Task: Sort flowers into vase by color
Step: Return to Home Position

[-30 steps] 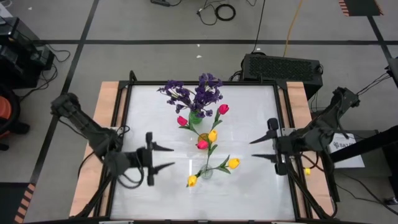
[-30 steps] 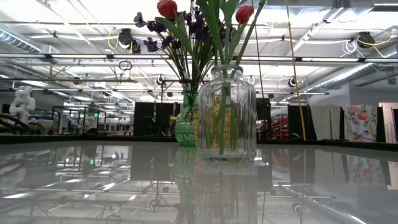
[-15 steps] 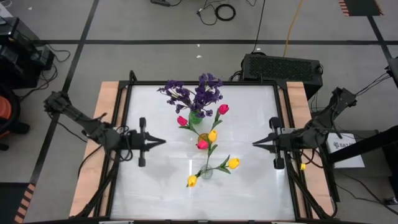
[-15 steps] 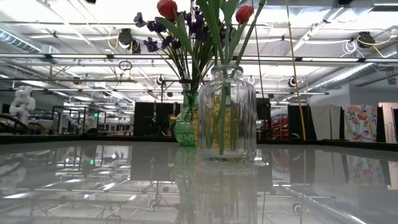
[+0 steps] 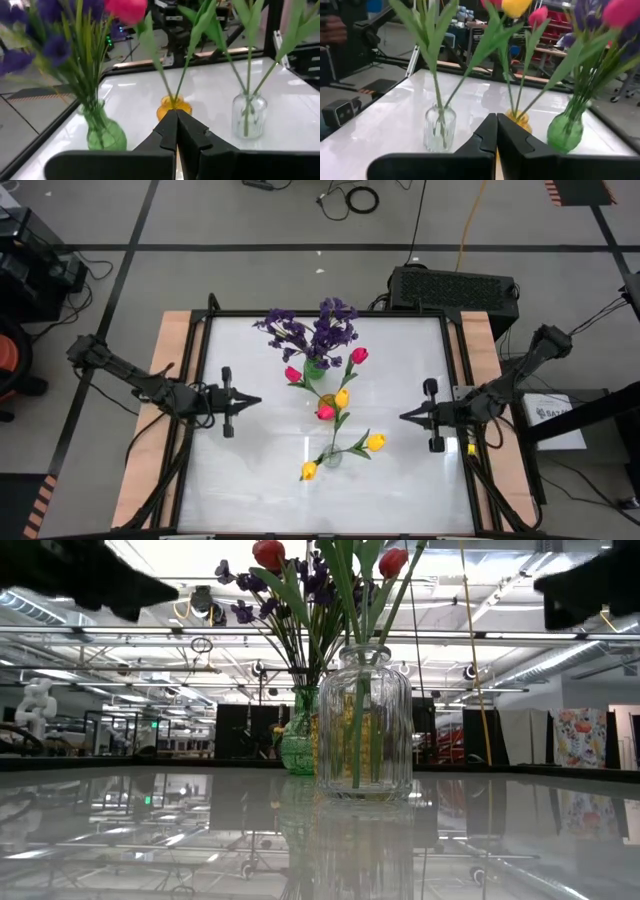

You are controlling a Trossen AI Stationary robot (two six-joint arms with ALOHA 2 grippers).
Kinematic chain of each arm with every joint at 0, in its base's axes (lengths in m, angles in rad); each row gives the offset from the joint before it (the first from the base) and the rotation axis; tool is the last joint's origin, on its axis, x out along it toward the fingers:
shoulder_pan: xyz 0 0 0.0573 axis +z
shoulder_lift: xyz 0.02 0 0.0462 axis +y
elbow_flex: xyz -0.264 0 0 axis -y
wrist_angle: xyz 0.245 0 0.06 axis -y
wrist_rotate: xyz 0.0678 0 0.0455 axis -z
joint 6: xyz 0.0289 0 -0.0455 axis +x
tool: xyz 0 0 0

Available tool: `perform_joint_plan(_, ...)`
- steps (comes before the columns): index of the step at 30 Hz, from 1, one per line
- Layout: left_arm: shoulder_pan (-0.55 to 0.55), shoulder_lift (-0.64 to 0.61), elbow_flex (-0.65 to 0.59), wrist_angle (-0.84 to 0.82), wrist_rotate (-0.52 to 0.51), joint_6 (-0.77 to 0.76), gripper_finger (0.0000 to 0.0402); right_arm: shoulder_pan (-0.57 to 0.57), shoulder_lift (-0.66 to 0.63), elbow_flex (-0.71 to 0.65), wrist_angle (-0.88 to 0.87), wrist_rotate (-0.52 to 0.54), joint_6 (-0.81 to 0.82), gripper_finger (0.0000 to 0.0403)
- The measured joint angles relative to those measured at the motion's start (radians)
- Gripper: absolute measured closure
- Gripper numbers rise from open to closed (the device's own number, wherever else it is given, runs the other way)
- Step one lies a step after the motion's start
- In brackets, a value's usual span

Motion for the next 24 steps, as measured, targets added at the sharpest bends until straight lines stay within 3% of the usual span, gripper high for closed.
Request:
perform_joint_plan(7,0.072,-0.069,-0.136,0.131,0.074,-0.005,0.0396,-0.071,-0.004,-0.172,0.239,-0.063,0.004,0.0402)
perform_joint_plan(24,0.265,-0.278,-0.247,0.114,0.335,0.0,0.0396,-0.224,-0.005,-0.182,0.204,-0.284,0.083,0.0403)
